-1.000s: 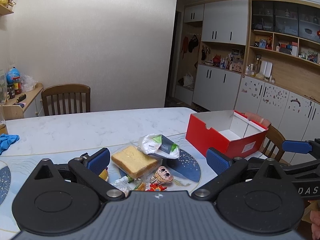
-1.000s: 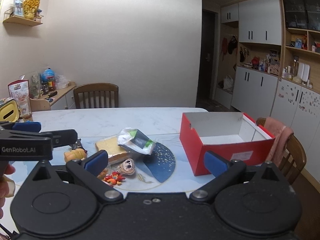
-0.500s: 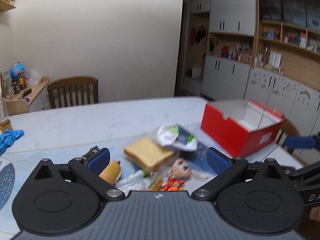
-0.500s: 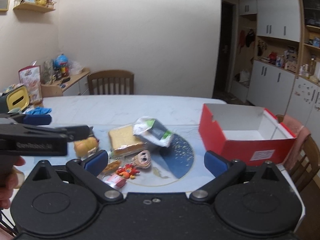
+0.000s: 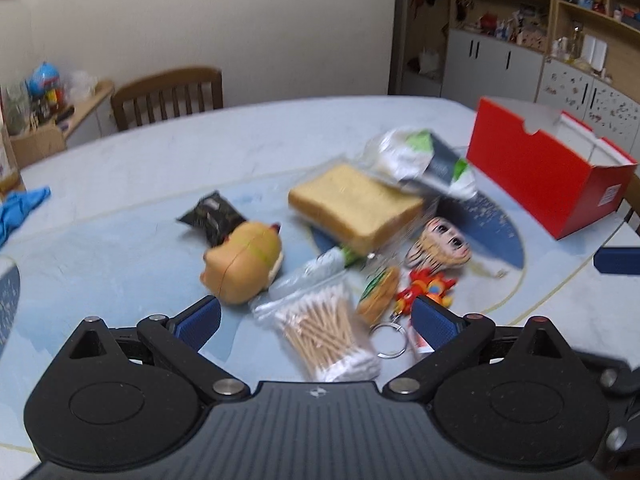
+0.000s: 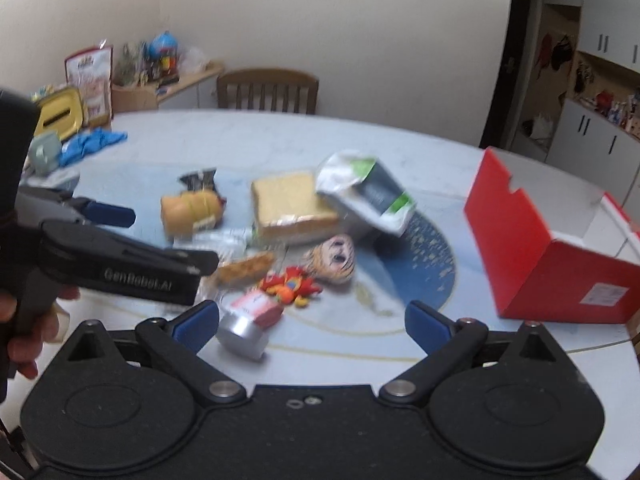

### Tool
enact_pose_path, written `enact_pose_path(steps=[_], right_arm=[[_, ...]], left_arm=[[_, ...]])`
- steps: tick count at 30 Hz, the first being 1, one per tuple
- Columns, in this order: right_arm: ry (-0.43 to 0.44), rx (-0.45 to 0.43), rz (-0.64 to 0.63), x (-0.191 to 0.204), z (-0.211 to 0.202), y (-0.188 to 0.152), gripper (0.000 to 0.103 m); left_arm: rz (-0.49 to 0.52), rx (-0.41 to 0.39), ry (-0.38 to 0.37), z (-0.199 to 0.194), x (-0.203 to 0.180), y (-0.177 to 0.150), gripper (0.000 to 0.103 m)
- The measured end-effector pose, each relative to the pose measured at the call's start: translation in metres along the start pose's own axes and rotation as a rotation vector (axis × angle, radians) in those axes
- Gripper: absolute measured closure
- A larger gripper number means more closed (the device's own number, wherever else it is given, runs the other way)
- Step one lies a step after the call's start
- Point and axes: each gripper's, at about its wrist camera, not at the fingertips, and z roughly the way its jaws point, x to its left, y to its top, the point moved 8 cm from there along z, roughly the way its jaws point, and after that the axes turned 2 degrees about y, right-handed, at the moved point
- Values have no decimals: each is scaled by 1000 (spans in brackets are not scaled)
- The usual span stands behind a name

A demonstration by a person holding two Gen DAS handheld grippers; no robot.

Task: Organize objects
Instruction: 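Lower both tools toward the cluttered items on the table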

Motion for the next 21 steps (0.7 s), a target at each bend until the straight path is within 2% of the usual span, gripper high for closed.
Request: enact_pose_path(steps=[4,6,8,11,16,21], right_arm=[[31,40,-15,10,19,-5,6],[47,68,-38,17,29,-10,10],[47,79,-71,24,37,-13,12],[51,96,-82,28,47,-15,15],[66,129,-86,35,57,-17,23],[85,151,-58,37,62,-18,34]], left_arm=[[-5,55,9,16,4,-6,4],[-22,86,9,23,7,-10,11],[-29,105,8,28,9,-13,13],[-31,118,3,32,10,-16,13],[-34,138,-18,34,7,-17,20],[-46,155,-55,35,3,-18,38]])
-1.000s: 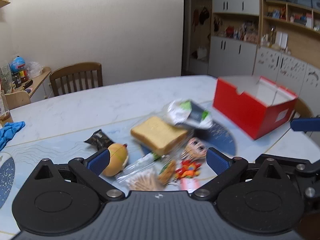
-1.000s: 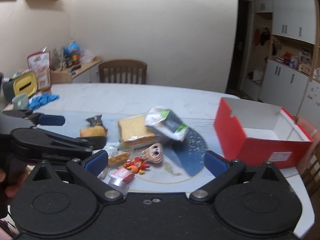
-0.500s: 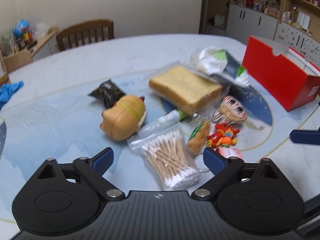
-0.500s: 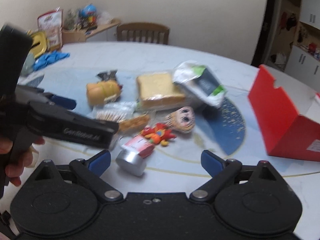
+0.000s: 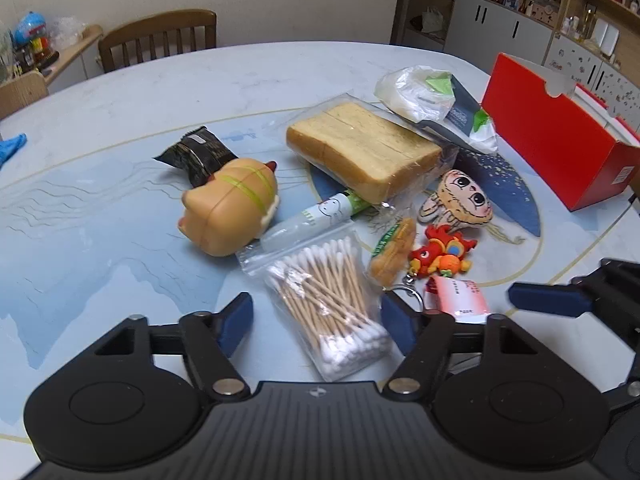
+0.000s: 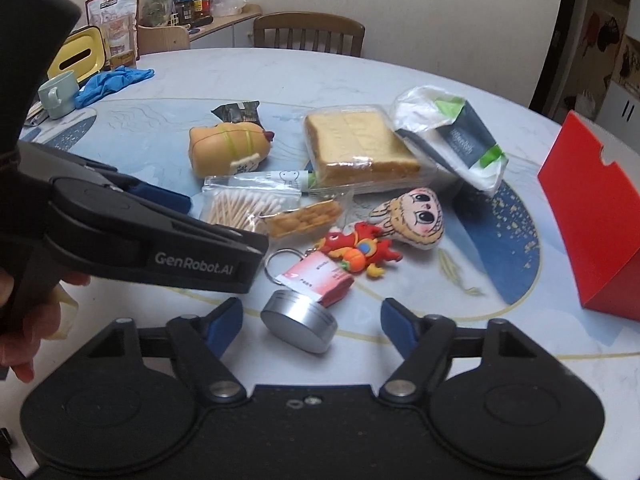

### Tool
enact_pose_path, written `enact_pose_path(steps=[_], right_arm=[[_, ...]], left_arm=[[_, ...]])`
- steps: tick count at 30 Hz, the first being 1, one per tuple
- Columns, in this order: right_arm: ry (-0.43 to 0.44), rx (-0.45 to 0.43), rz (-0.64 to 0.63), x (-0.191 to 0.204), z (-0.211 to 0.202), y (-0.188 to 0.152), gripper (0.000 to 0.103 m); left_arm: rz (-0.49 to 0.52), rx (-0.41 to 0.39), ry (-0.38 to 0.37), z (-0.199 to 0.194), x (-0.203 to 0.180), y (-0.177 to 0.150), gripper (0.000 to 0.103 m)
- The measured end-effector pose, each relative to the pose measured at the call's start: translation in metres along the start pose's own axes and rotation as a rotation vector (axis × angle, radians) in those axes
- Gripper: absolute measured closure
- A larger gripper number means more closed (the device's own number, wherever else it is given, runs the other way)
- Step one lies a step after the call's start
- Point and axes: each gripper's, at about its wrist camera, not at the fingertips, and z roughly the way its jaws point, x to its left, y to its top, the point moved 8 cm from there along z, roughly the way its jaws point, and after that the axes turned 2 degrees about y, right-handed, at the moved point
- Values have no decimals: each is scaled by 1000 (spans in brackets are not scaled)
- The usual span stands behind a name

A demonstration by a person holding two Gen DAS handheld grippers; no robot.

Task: Organize objects
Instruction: 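Lower both tools toward the cluttered items on the table, then grasp the cotton swab bag with the left tool while the right tool grasps the silver tin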

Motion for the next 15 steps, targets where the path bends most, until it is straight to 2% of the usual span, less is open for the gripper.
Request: enact_pose_path(steps=[5,7,9,15], right_arm=[[11,17,22,-1,0,-3,47],[15,23,34,-1,-1,-5,58],[11,25,39,-2,-3,-6,63],[21,21,46,-3,-9,-9,63]], left_arm=[[-19,0,-35,-3,-1,-2,56],[-22,-4,-40,-4,-2,-3,58],[-28,-6,-44,-5,-1,-3,62],[-29,-18,-48,-13,1,-5,70]])
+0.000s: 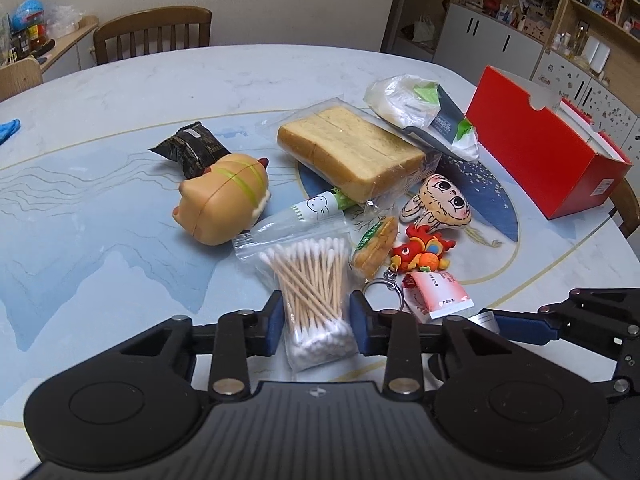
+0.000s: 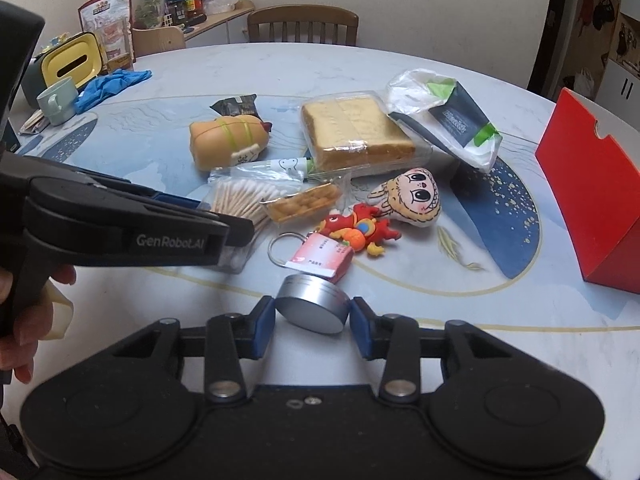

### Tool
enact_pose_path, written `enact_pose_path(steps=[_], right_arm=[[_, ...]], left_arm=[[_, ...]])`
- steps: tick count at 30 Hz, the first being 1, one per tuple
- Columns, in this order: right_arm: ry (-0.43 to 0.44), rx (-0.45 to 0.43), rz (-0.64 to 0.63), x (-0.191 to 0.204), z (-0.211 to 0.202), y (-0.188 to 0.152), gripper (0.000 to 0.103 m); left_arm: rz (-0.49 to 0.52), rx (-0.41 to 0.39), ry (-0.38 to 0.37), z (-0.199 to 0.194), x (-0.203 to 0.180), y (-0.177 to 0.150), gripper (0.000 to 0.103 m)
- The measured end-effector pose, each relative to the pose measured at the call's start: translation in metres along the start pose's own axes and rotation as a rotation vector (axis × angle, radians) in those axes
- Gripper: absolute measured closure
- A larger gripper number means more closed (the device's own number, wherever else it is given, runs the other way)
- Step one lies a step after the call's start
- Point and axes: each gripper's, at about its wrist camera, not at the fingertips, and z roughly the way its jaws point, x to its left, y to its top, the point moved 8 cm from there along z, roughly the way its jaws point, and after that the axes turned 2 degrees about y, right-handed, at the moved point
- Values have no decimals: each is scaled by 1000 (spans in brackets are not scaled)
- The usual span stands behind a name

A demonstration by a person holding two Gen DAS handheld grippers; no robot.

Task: Organize objects
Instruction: 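Grasp the cotton swab bag with the left tool while the right tool grasps the silver tin, then carry the swab bag and silver tin into the red shoebox with both tools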

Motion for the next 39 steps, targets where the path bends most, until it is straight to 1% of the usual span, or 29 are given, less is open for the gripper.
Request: enact_pose_path(steps=[10,14,19,25,28,31,39], right_arm=[[-13,-35,28,-12,-27,-7,63],[-37,-69,45,-24,-39,-6,63],[-67,-126,86,-48,-56,4,63],[-106,-193,101,-87,-77,23,63],[-117,-217,105,-111,-85,33,63],[-128,-240,102,-135,-95,42,63],[-115,-243,141,-212,-112,55,63]], left_arm=[[-5,-19,4,-23,4,-13,73],[-10,-43,-1,-38,3,-12,73],[-7,-83,6,-57,-5,-6,73],[31,-138,0,-68,-36,20,73],[62,-162,9,-66,-57,36,73],[68,-182,-1,-62,-79,53,73],[83,-216,-35,-47,-147,98,73]])
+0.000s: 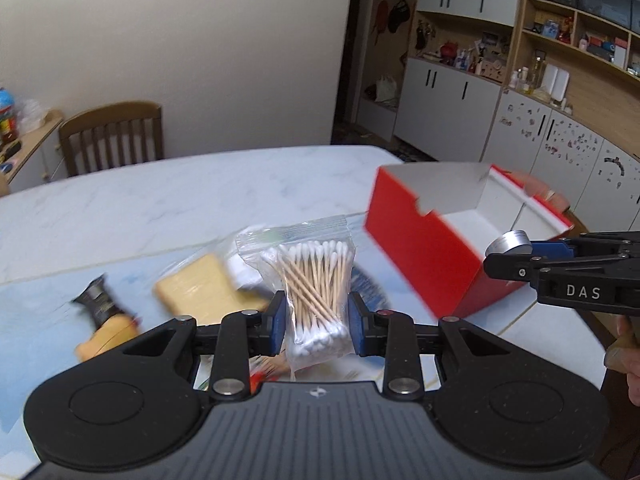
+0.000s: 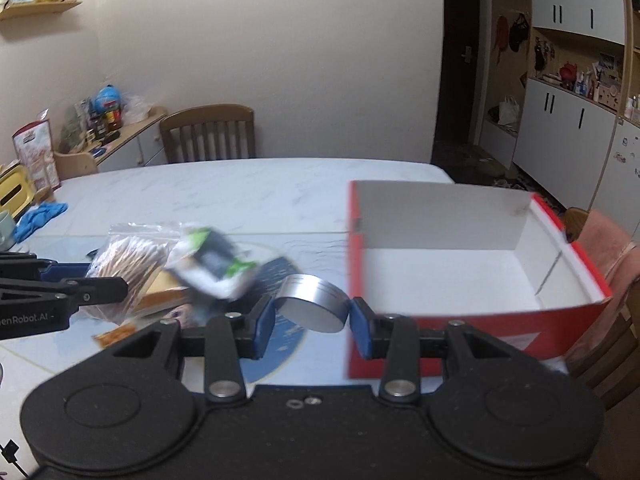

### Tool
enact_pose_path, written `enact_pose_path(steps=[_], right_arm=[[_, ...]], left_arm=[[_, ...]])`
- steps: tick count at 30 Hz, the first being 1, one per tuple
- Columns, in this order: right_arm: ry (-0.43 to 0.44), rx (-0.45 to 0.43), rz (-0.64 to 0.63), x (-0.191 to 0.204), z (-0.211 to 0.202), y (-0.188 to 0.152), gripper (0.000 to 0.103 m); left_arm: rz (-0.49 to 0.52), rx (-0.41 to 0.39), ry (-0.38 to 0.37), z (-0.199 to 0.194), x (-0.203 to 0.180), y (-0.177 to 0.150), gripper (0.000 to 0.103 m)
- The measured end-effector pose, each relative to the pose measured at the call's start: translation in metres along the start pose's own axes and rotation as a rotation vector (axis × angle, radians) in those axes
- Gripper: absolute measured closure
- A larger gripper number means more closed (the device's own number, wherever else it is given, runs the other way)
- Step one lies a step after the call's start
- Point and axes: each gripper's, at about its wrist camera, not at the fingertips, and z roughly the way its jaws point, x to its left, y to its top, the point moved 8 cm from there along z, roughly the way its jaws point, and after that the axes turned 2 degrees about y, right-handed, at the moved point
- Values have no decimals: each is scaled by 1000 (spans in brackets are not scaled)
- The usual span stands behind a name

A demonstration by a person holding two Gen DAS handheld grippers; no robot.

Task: Organize objects
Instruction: 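Carry the swab bag and silver tin into the red shoebox with both tools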

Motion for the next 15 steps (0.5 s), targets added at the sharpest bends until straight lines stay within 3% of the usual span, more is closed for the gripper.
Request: enact_pose_path(steps=[9,15], right_arm=[[-13,-8,2,-72,7,18,63],[-26,34,-3,-114,21,20,63]], left_arm=[[37,-2,-50,40,-73,39,73],[53,19,-89,66,-116,61,73]])
